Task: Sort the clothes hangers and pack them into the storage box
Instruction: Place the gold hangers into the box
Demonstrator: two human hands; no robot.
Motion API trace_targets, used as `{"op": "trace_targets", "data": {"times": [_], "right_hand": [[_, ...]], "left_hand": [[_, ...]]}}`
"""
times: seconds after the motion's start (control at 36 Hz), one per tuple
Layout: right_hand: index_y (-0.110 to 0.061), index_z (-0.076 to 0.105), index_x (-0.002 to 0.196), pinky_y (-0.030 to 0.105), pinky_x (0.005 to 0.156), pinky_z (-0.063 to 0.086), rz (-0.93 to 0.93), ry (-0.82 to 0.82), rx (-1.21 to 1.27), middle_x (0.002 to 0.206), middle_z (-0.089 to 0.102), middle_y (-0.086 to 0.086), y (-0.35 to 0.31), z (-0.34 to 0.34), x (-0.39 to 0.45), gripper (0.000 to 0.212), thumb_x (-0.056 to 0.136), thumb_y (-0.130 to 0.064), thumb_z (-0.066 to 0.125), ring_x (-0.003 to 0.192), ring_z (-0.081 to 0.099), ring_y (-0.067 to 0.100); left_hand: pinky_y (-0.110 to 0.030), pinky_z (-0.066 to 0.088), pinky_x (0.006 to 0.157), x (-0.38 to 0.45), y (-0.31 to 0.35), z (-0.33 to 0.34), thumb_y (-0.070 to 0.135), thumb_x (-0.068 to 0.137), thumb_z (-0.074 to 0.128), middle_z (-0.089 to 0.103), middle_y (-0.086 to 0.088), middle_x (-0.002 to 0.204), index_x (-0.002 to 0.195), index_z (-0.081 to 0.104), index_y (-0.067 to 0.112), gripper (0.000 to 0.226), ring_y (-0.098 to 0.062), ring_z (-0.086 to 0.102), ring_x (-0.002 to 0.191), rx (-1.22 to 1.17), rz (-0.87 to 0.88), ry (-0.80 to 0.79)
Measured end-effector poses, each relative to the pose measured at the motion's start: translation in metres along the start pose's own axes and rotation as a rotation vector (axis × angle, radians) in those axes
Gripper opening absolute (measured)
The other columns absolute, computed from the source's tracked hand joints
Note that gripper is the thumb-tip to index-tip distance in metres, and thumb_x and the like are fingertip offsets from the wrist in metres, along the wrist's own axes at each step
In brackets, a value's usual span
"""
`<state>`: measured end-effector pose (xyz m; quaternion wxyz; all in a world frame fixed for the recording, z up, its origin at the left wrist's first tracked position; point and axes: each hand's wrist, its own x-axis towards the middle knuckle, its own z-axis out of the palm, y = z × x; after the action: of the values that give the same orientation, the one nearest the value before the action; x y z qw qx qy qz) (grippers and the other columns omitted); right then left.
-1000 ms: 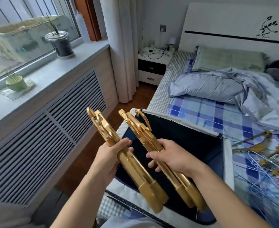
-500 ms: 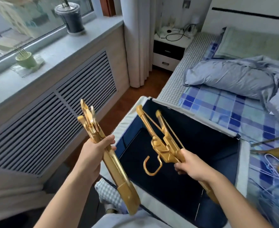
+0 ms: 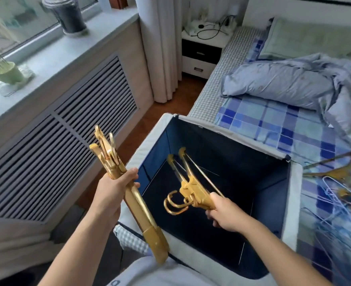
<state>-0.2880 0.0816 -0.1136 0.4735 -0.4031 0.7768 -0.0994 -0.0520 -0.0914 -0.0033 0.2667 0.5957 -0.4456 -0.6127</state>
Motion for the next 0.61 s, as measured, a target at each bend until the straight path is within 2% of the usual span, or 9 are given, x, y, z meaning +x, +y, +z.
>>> {"op": "trace_targets", "data": {"times": [0.08,0.19,0.33,0.47,0.53,0.61], "right_hand": [[-0.026,0.043,0.100,0.040,0.075,0.059,0.022,-0.038,-0.180,0.097,0.065,-0.001,-0.002,0.018,0.028,0.013,0.097,-0.028,0.056,0.081,0.067,0.017],[-0.019,0.041,0.105,0.041,0.075,0.051,-0.023,-0.044,-0.446,0.111,0.065,0.008,0.005,0.038,0.070,0.017,0.097,-0.020,0.056,0.097,0.065,0.030],[-0.013,0.041,0.131,0.043,0.084,0.054,-0.018,-0.024,-0.660,0.118,0.063,0.010,0.023,0.032,0.123,0.047,0.087,-0.005,0.058,0.106,0.065,0.033],[-0.011,0.025,0.151,0.038,0.098,0.047,0.064,-0.036,-0.841,0.140,0.049,0.013,0.047,0.021,0.160,0.074,0.087,-0.003,0.063,0.126,0.054,0.030],[-0.011,0.025,0.152,0.036,0.101,0.046,0.077,-0.008,-0.878,0.142,0.049,0.012,0.058,0.021,0.176,0.072,0.090,-0.006,0.061,0.128,0.053,0.028],[-0.012,0.035,0.144,0.035,0.099,0.047,0.139,-0.004,-0.842,0.137,0.055,0.009,0.070,0.022,0.189,0.063,0.088,-0.003,0.062,0.125,0.057,0.027]], "left_hand": [[-0.035,0.055,0.071,0.002,-0.002,-0.004,0.023,0.088,0.077,0.071,-0.016,0.096,0.117,0.062,-0.002,0.041,-0.021,0.070,0.072,0.013,0.006,0.009],[-0.035,0.054,0.072,0.009,-0.001,-0.006,0.024,0.088,0.077,0.071,-0.014,0.097,0.118,0.061,-0.002,0.042,-0.023,0.070,0.077,0.030,-0.002,0.016],[-0.036,0.055,0.074,0.022,0.001,-0.003,0.024,0.089,0.076,0.071,-0.011,0.095,0.116,0.062,0.001,0.038,-0.023,0.070,0.079,0.052,-0.012,0.047],[-0.039,0.056,0.076,0.027,0.002,0.002,0.027,0.090,0.074,0.069,-0.011,0.095,0.108,0.062,0.007,0.029,-0.027,0.069,0.083,0.079,0.002,0.089],[-0.040,0.056,0.077,0.032,0.003,0.005,0.027,0.090,0.074,0.069,-0.010,0.092,0.105,0.063,0.009,0.026,-0.027,0.069,0.083,0.078,0.022,0.107],[-0.040,0.055,0.078,0.034,0.002,0.013,0.030,0.090,0.074,0.070,-0.006,0.089,0.106,0.063,0.011,0.027,-0.025,0.069,0.083,0.084,0.032,0.117]]}}
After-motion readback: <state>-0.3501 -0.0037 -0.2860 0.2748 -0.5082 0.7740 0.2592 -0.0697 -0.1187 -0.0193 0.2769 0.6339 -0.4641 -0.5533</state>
